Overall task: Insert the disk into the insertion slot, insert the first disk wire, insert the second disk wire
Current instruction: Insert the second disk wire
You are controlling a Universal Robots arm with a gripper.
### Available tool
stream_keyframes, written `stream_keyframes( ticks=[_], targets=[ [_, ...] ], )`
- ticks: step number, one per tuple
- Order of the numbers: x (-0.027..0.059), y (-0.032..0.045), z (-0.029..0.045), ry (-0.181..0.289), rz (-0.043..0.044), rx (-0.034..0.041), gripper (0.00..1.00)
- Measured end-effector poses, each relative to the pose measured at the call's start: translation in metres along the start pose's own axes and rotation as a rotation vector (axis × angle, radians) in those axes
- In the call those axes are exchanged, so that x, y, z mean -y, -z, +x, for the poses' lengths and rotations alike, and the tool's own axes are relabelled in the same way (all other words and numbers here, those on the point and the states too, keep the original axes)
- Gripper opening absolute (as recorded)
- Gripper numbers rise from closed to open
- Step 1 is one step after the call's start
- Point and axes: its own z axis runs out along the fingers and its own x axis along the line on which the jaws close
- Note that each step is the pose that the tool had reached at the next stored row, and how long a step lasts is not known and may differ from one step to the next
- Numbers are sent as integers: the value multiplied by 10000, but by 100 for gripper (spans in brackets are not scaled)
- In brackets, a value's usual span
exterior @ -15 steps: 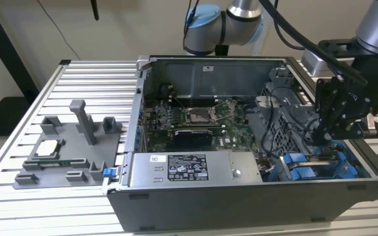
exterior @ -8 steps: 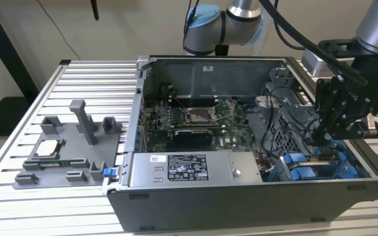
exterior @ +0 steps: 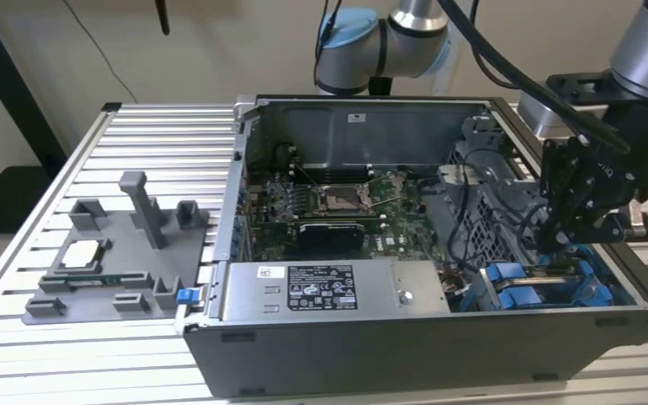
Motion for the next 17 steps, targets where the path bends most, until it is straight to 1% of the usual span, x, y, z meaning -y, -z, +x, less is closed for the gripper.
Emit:
stream_keyframes(
  ticks=[7,17],
  targets=[
    [4,-20,31,0,-1,-2,0],
    [20,-77,64,-10,-2,5,0]
  ],
)
